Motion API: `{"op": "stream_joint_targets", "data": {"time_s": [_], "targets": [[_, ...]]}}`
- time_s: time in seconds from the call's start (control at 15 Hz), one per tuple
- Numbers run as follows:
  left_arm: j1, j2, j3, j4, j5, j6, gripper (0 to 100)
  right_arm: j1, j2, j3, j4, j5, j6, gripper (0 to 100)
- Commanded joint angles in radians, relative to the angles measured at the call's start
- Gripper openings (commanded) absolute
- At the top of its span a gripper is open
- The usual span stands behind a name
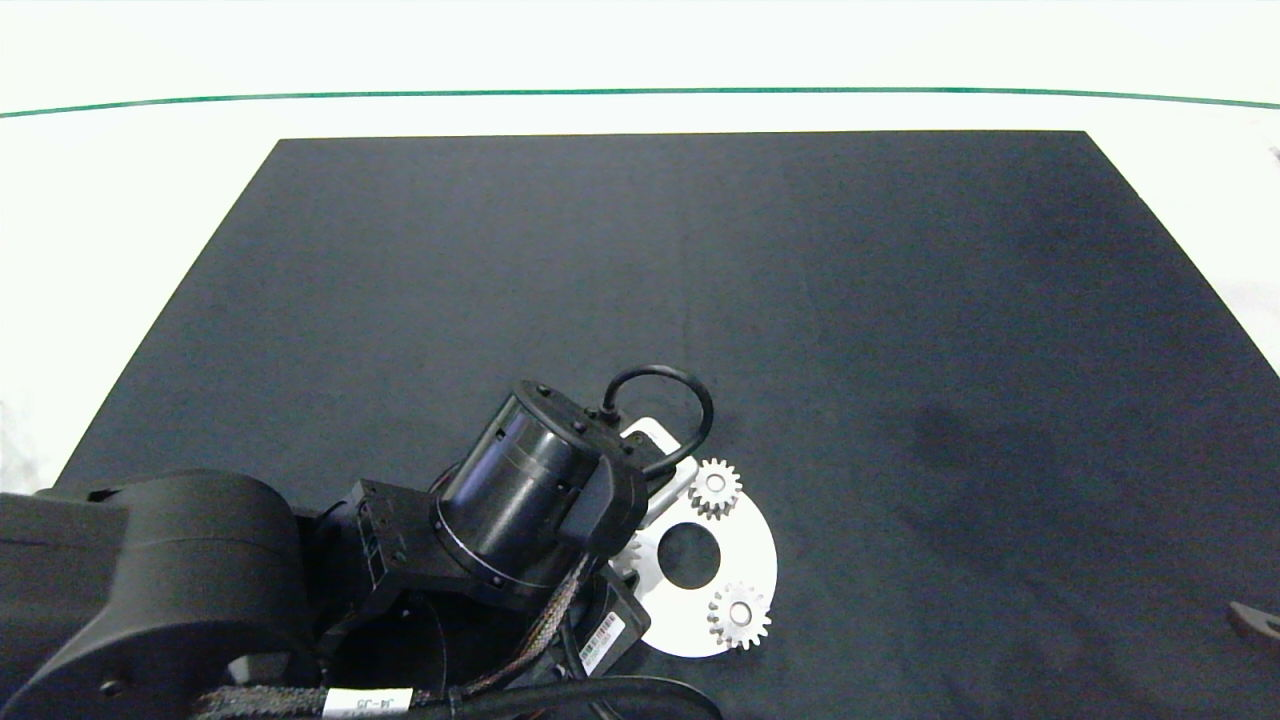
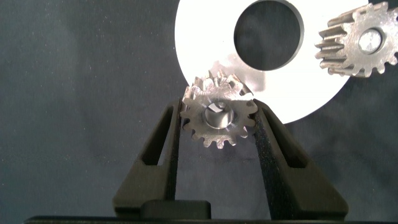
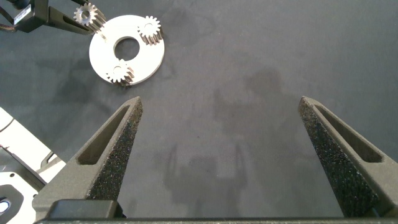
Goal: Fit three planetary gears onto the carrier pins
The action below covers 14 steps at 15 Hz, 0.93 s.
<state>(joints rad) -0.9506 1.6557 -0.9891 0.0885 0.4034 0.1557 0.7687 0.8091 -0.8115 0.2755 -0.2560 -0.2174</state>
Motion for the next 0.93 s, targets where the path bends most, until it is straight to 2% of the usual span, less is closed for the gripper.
{"op": "stream_joint_targets", "data": {"time_s": [0.07,0.93], "targets": [[0.001,0.001,0.004,0.004,0.003,0.001,19,0.0,0.001,0.0,0.002,-0.002,-0.002,100],[-0.005,0.013,-0.003,0.004,0.003,0.004,19,0.001,-0.001,0.0,0.002,0.0,-0.002,100]]}}
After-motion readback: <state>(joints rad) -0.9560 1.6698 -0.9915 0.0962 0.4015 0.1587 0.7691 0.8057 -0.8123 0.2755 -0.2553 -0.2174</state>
